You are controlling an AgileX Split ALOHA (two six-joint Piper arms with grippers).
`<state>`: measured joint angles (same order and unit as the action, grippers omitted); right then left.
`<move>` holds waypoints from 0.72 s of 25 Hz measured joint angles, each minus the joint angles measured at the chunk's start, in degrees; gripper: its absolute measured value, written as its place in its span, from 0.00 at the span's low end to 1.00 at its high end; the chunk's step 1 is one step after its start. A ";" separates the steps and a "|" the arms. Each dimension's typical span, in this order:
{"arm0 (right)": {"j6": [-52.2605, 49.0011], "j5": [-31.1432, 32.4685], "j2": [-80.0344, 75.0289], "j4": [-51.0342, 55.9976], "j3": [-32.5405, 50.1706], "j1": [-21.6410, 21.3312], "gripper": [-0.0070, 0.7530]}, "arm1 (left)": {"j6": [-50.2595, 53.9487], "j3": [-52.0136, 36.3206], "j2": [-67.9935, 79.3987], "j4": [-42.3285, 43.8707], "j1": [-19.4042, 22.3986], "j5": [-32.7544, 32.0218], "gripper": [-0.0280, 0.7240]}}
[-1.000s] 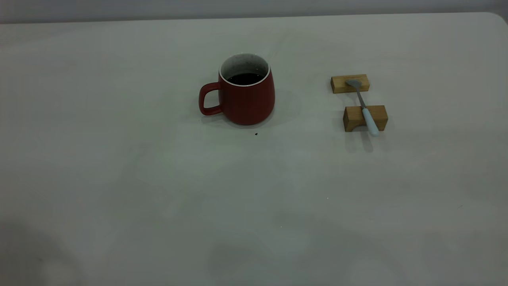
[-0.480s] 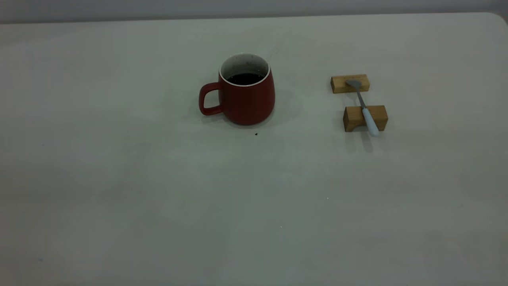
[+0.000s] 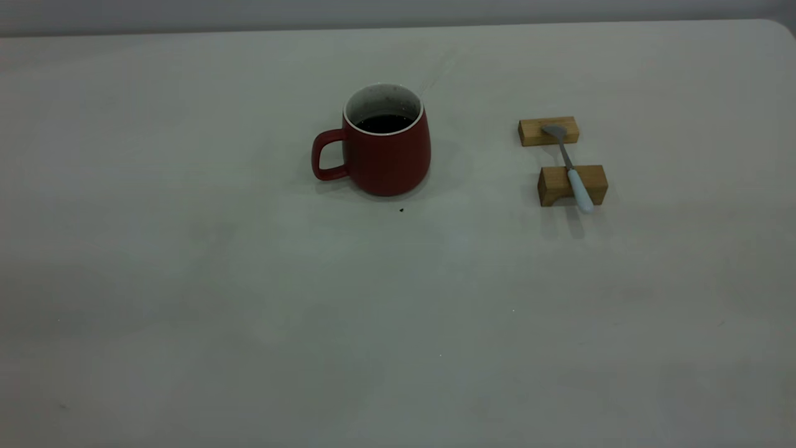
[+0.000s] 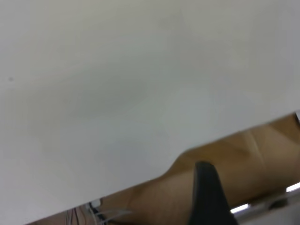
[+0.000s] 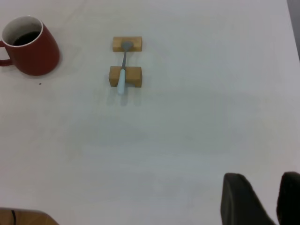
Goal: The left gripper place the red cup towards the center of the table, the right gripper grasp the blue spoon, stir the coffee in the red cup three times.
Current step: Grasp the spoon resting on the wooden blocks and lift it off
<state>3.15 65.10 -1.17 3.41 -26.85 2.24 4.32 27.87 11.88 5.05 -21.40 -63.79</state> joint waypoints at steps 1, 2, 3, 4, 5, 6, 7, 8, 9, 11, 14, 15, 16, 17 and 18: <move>0.00 0.00 0.00 0.00 0.00 0.00 0.32 | 0.01 0.00 -0.56 -0.02 1.36 0.00 0.77; 0.00 0.00 0.00 0.00 0.00 0.00 0.32 | 0.01 0.00 -0.92 -0.02 3.24 -0.07 0.77; 0.00 0.00 0.00 0.00 0.00 0.00 0.32 | 0.01 0.00 -1.27 -0.02 5.36 -0.07 0.77; -0.05 0.00 0.00 0.00 0.00 0.00 0.32 | 0.01 0.00 -1.66 -0.02 7.31 -0.13 0.77; -0.05 0.00 0.00 0.00 0.00 0.00 0.32 | 0.01 0.00 -2.17 -0.02 9.65 -0.13 0.77; -0.05 0.00 0.00 0.00 0.00 0.00 0.32 | 0.01 0.00 -2.85 -0.02 11.88 -0.13 0.77; -0.05 0.00 0.00 0.00 0.00 0.00 0.32 | 0.01 0.00 -3.60 -0.02 13.99 -0.13 0.77; -0.05 0.00 0.00 0.00 0.00 0.00 0.32 | 0.01 0.00 -4.71 -0.02 15.60 -0.14 0.77; -0.05 0.00 0.00 0.00 0.00 0.00 0.32 | 0.06 0.00 -5.98 -0.02 17.30 -0.14 0.77; -0.05 0.00 0.00 0.00 0.00 0.00 0.32 | 0.06 0.00 -8.86 -0.02 20.01 -0.19 0.77; -0.05 0.00 0.00 0.00 0.00 0.00 0.32 | 0.06 0.00 -12.65 -0.02 22.29 -0.80 0.77; -0.05 0.00 0.00 0.00 0.00 0.00 0.32 | 0.06 0.00 -12.92 -0.02 22.54 -1.00 0.77; -0.05 0.00 0.00 0.00 0.00 0.00 0.32 | 0.06 0.00 -12.92 -0.07 22.53 -1.05 0.77; -0.05 0.00 0.00 0.00 0.00 0.00 0.32 | 0.06 0.00 -12.92 -0.07 22.53 -1.05 0.77; -0.05 0.00 0.00 0.00 0.00 0.00 0.32 | 0.06 0.00 -12.93 -0.07 22.53 -1.05 0.77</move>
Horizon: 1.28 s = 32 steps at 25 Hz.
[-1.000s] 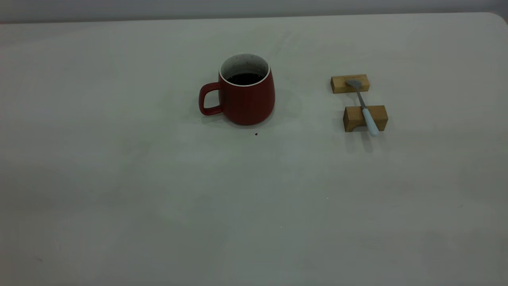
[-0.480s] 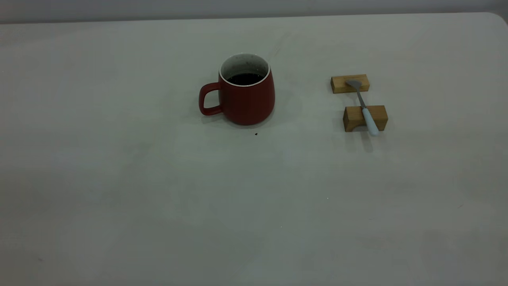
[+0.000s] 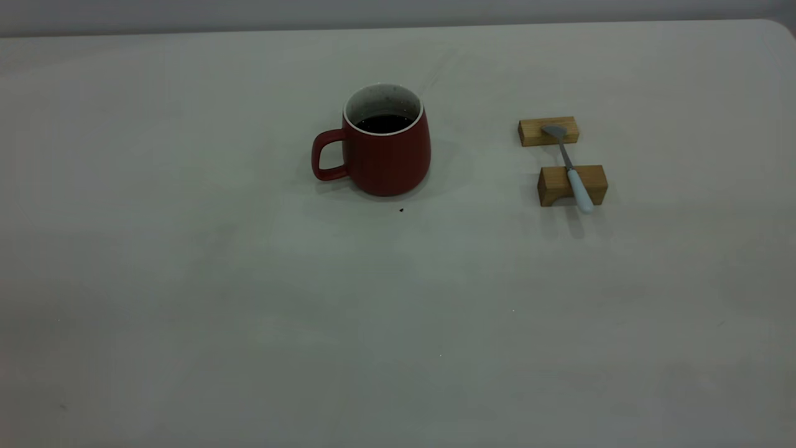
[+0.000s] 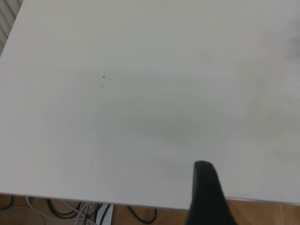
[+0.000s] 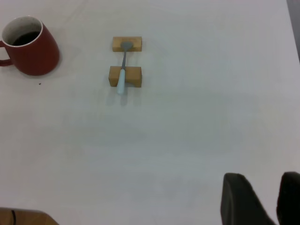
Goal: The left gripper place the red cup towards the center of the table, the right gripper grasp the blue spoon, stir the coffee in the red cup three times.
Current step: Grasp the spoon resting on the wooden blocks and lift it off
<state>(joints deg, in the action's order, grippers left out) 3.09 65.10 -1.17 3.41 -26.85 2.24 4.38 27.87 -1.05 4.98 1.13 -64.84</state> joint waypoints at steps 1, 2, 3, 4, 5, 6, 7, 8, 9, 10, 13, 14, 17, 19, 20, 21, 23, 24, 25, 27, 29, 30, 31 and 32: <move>0.00 0.00 0.00 0.00 0.00 0.00 0.32 | 0.00 0.00 -0.05 0.00 0.00 0.00 0.77; 0.00 0.00 0.00 0.00 0.00 0.00 0.32 | 0.00 0.00 -0.05 0.00 0.00 0.00 0.77; 0.00 0.00 0.00 0.00 0.00 0.00 0.32 | 0.00 0.00 -0.05 0.00 0.00 0.00 0.77; 0.00 0.00 0.00 0.00 0.00 0.00 0.32 | 0.00 0.00 -0.05 0.00 0.00 0.00 0.77; 0.00 0.00 0.00 0.00 0.00 0.00 0.32 | 0.00 0.00 -0.05 0.00 0.00 0.00 0.77; 0.00 0.00 0.00 0.00 0.00 0.00 0.32 | 0.00 0.00 -0.05 0.00 0.00 0.00 0.77; 0.00 0.00 0.00 0.06 0.00 0.00 0.32 | 0.00 0.00 -0.05 0.00 0.00 0.00 0.77; 0.00 0.00 0.00 0.34 0.00 0.00 0.32 | 0.00 0.00 -0.05 0.00 0.00 0.00 0.77; 0.00 0.00 0.00 0.82 0.00 0.00 0.32 | 0.00 0.00 -0.05 0.00 0.00 0.00 0.77; 0.00 -0.01 0.00 1.40 0.00 0.00 0.32 | 0.00 0.00 -0.05 0.00 0.00 0.00 0.77; 0.00 -0.19 0.00 3.00 0.00 0.00 0.32 | 0.00 0.00 -0.05 0.00 0.00 0.00 0.77; 0.00 -0.30 0.00 3.54 -0.09 0.00 0.32 | 0.00 0.00 -0.05 0.00 0.00 0.00 0.77; 0.00 -0.49 -2.05 4.76 -1.33 0.00 0.38 | 0.00 0.00 -0.05 0.00 0.00 0.00 0.77; -0.31 -0.69 -5.28 4.95 -2.99 0.00 0.46 | 0.00 0.00 -0.05 0.00 0.00 0.00 0.77; -1.02 -0.91 -7.55 5.01 -4.00 0.00 0.51 | 0.00 0.00 -0.05 0.00 0.00 0.00 0.77; -1.81 -1.10 -9.65 5.16 -4.97 0.00 0.55 | 0.00 0.00 -0.05 0.00 0.00 0.00 0.77; -3.09 -2.52 -15.07 6.09 -6.49 0.00 0.60 | 0.00 0.00 -0.05 0.00 0.00 0.00 0.77; -3.09 -3.67 -17.91 7.15 -7.10 0.00 0.62 | 0.00 0.00 -0.05 0.00 0.00 0.00 0.77; -3.09 -5.26 -20.30 8.51 -7.60 0.00 0.63 | 0.00 0.00 -0.05 0.00 0.00 0.00 0.77; -0.92 -9.13 -26.15 11.32 -8.02 0.00 0.63 | 0.00 0.00 -0.05 0.00 0.00 0.00 0.77; 2.26 -12.42 -31.91 14.06 -8.08 0.00 0.63 | 0.00 0.00 -0.05 0.00 0.00 0.00 0.77; 4.26 -14.07 -35.32 15.06 -8.08 0.00 0.64 | 0.00 0.00 -0.05 0.00 0.00 0.00 0.77; 6.52 -15.54 -38.83 16.53 -8.08 0.00 0.64 | 0.00 0.00 -0.05 0.00 0.00 0.00 0.77; 8.66 -17.31 -41.74 18.31 -8.08 0.00 0.64 | 0.00 0.00 -0.05 0.00 0.00 0.00 0.77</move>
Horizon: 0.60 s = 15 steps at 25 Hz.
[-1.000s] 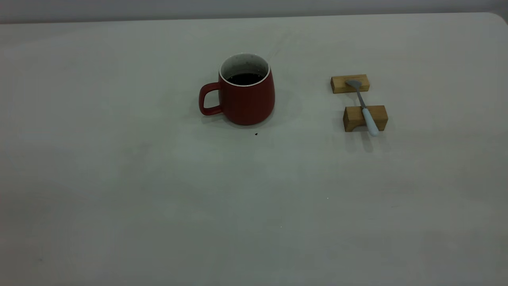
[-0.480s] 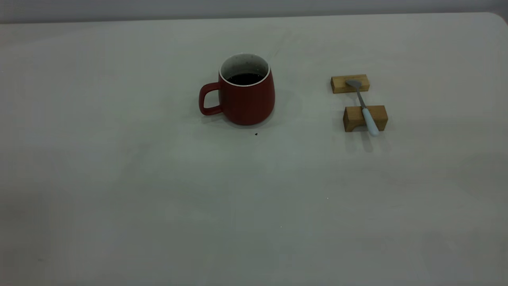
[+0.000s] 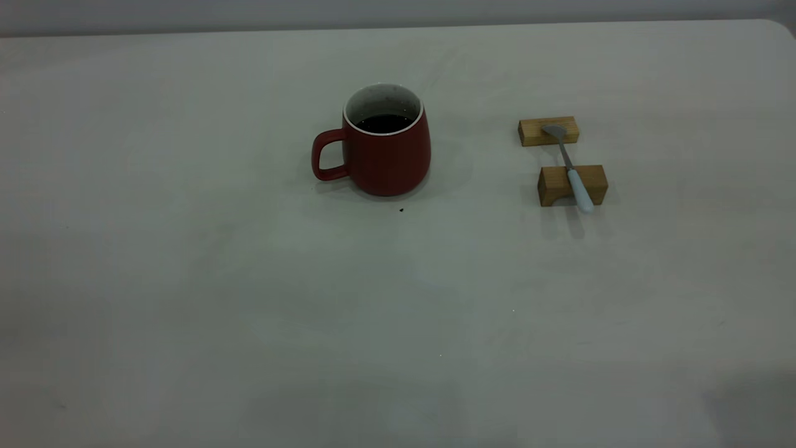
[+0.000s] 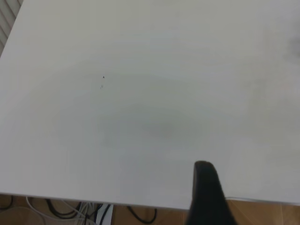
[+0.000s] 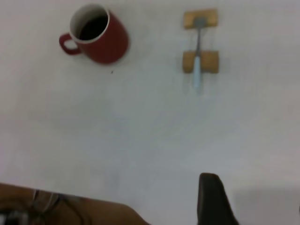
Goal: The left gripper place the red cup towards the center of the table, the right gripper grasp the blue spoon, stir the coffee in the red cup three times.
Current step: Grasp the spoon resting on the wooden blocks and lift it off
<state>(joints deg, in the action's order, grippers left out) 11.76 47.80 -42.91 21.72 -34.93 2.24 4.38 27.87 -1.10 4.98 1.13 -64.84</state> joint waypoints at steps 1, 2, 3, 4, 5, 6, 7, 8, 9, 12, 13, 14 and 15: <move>2.99 -1.98 -3.43 1.83 0.00 0.05 0.64 | 0.00 0.00 0.00 0.00 0.00 0.00 0.77; 6.38 -4.01 -6.81 4.58 0.00 0.07 0.64 | 0.00 0.00 0.00 0.00 0.00 0.00 0.77; 10.11 -5.78 -10.14 7.80 0.00 0.11 0.64 | 0.00 0.00 0.00 0.00 0.00 0.00 0.77; 13.36 -7.85 -12.86 11.33 0.00 0.11 0.64 | 0.00 0.00 0.00 0.00 0.00 0.00 0.77; 17.40 -9.67 -16.08 14.38 -0.05 0.11 0.64 | 0.00 0.00 0.00 0.00 0.00 0.00 0.77; 21.31 -10.84 -19.36 17.96 -0.31 0.11 0.64 | 0.00 0.00 0.00 0.00 0.00 0.00 0.77; 24.86 -11.65 -22.13 21.36 -0.76 0.11 0.64 | 0.00 0.00 0.00 0.00 0.00 0.00 0.77; 27.52 -12.22 -25.42 23.99 -1.27 0.11 0.64 | 0.00 0.00 0.00 0.00 0.00 0.00 0.77; 30.37 -12.47 -28.60 26.62 -2.04 0.11 0.64 | 0.00 0.00 0.00 0.00 0.00 0.00 0.77; 35.31 -12.48 -36.91 30.72 -5.30 0.11 0.64 | 0.00 0.00 0.00 0.00 0.00 0.00 0.77; 35.87 -12.55 -39.64 31.13 -6.68 0.11 0.64 | 0.00 0.00 0.00 0.00 0.00 0.00 0.77; 36.27 -12.62 -41.86 31.27 -8.12 0.11 0.64 | 0.00 0.00 0.00 0.00 0.00 0.00 0.77; 36.40 -12.74 -44.46 31.21 -9.33 0.11 0.64 | 0.00 0.00 0.00 0.00 0.00 0.00 0.77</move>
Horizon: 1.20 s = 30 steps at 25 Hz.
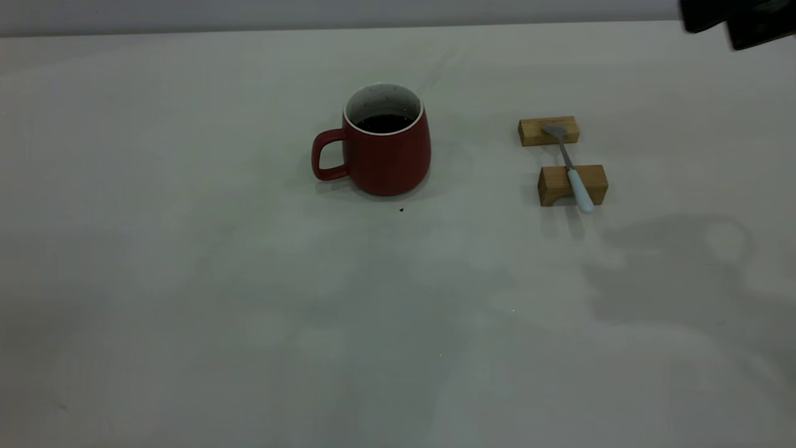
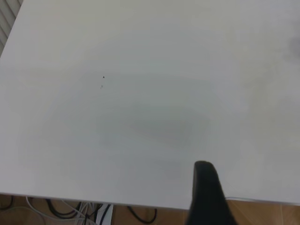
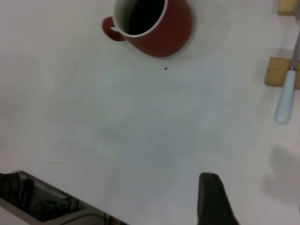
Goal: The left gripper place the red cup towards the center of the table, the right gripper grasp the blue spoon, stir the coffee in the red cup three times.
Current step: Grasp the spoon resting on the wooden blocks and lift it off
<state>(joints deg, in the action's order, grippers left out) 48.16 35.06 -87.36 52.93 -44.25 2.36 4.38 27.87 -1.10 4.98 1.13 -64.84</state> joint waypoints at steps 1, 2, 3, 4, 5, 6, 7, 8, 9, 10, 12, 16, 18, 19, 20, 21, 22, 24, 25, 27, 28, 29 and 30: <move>0.06 0.00 -2.54 -0.12 -1.43 0.07 0.64 | 0.00 0.00 0.00 0.00 0.00 0.00 0.77; -0.09 -0.19 -5.00 -0.64 -2.84 0.35 0.64 | 0.00 0.00 0.00 0.00 0.00 0.00 0.77; -0.52 -0.48 -7.00 -1.81 -4.28 0.78 0.64 | 0.00 0.00 0.00 0.00 0.00 0.00 0.77; -1.47 -0.48 -9.29 -3.15 -5.55 1.47 0.64 | 0.00 0.00 0.00 0.00 0.00 0.00 0.77; -3.07 -0.48 -11.54 -5.05 -7.12 2.37 0.64 | 0.00 0.00 0.00 0.00 0.00 0.00 0.77; -5.37 -0.48 -13.36 -7.35 -8.75 3.19 0.64 | 0.00 0.00 0.00 0.00 0.00 0.00 0.77; -7.79 -0.48 -15.50 -10.01 -10.50 4.18 0.64 | 0.00 0.00 0.00 0.00 0.00 0.00 0.77; -11.04 -0.35 -17.54 -12.38 -11.97 5.17 0.64 | 0.00 0.00 0.00 0.00 0.00 0.00 0.77; -14.36 0.00 -19.48 -15.39 -13.76 6.16 0.64 | 0.00 0.00 0.00 0.00 0.00 0.00 0.77; -17.74 0.52 -21.03 -18.46 -15.61 7.02 0.64 | 0.00 0.00 0.00 0.00 0.00 0.00 0.77; -23.87 1.79 -24.42 -23.99 -19.05 9.25 0.63 | 0.00 0.00 0.00 0.00 0.00 0.00 0.77; -34.99 3.73 -31.00 -33.36 -26.30 12.00 0.63 | 0.00 0.00 0.00 0.00 0.00 0.00 0.77; -38.29 5.76 -34.46 -36.25 -29.87 12.07 0.63 | 0.00 0.00 0.00 0.00 0.00 0.00 0.77; -39.42 6.93 -36.35 -37.51 -31.76 12.07 0.63 | 0.00 0.00 0.00 0.00 0.00 0.00 0.77; -40.27 7.96 -38.13 -38.51 -33.54 12.07 0.63 | 0.00 0.00 0.00 0.00 0.00 0.00 0.77; -40.69 9.08 -39.51 -39.20 -35.17 12.07 0.63 | 0.00 0.00 0.00 0.00 0.00 0.00 0.77; -40.97 10.03 -41.05 -39.38 -36.41 12.07 0.63 | 0.00 0.00 0.00 0.00 0.00 0.00 0.77; -41.32 10.84 -43.37 -39.51 -38.83 12.07 0.63 | 0.00 0.00 0.00 0.00 0.00 0.00 0.77; -41.46 11.00 -44.44 -39.56 -39.59 12.07 0.63 | 0.00 0.00 0.00 0.00 0.00 0.00 0.77; -41.46 11.11 -46.18 -39.75 -40.98 12.07 0.64 | 0.00 0.00 0.00 0.00 0.00 0.00 0.77; -41.46 11.16 -46.76 -39.91 -41.33 12.07 0.66 | 0.00 0.00 0.00 0.00 0.00 0.00 0.77; -41.51 11.19 -47.34 -40.04 -41.45 12.07 0.68 | 0.00 0.00 0.00 0.00 0.00 0.00 0.77; -41.51 11.19 -47.84 -40.12 -41.49 12.07 0.70 | 0.00 0.00 0.00 0.00 0.00 0.00 0.77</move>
<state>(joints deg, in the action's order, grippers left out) 6.65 46.25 -135.21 12.81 -85.74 14.43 4.38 27.87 -1.10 4.98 1.13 -64.84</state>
